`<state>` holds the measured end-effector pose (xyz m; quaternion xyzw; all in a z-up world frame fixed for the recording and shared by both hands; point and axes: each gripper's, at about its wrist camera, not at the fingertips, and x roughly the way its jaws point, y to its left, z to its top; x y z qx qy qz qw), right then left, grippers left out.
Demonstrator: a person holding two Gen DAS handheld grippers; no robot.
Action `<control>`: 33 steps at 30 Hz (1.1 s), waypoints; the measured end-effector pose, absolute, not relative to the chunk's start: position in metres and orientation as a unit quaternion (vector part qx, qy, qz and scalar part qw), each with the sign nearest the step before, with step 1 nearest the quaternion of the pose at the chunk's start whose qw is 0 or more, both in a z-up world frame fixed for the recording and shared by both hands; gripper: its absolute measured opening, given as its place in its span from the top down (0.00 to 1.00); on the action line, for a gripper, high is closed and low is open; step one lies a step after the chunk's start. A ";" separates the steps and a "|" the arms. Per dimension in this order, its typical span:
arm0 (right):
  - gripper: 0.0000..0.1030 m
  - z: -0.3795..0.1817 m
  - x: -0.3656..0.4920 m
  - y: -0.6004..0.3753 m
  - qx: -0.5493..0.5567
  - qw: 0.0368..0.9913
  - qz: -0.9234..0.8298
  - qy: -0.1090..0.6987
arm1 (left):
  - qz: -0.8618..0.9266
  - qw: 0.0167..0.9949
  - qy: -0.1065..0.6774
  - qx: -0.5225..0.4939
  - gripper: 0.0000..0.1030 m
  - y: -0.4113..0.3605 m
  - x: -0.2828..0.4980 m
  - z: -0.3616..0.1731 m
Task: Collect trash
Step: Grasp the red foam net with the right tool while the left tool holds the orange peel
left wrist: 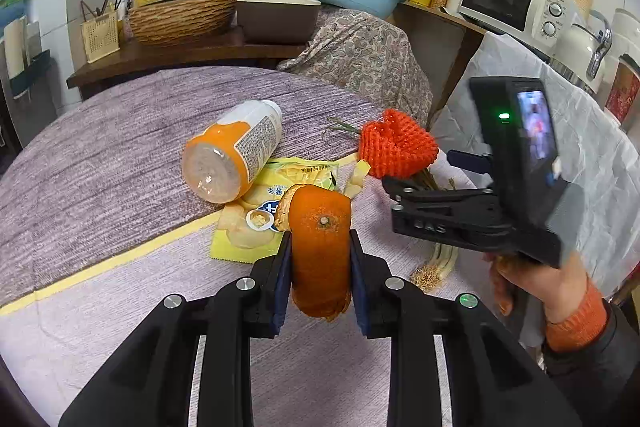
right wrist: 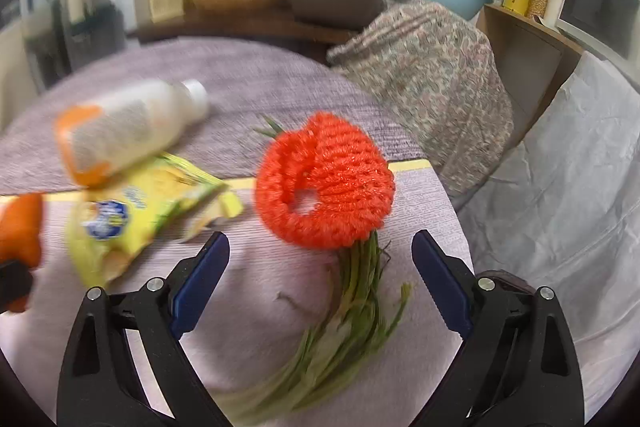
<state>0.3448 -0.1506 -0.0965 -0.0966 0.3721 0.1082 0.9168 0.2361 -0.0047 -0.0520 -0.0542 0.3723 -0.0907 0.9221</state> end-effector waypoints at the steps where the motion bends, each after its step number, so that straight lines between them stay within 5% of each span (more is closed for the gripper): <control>1: 0.12 -0.100 0.349 -0.149 -0.100 0.915 0.106 0.377 | -0.092 0.921 0.373 -0.060 0.74 -0.002 0.236 -0.052; 2: 0.14 -0.101 0.350 -0.149 -0.101 0.914 0.105 0.378 | -0.093 0.921 0.373 -0.062 0.74 -0.001 0.235 -0.053; 4: 0.42 -0.104 0.351 -0.148 -0.103 0.912 0.109 0.382 | -0.096 0.920 0.374 -0.063 0.74 0.000 0.235 -0.054; 6: 0.60 -0.106 0.351 -0.147 -0.105 0.909 0.114 0.387 | -0.101 0.920 0.373 -0.065 0.75 0.000 0.234 -0.054; 10: 0.79 -0.102 0.347 -0.150 -0.092 0.914 0.125 0.374 | -0.104 0.921 0.371 -0.062 0.75 0.000 0.234 -0.054; 33: 0.82 -0.053 0.213 -0.240 0.044 0.946 0.165 0.275 | -0.142 0.920 0.365 -0.019 0.75 -0.046 0.216 -0.048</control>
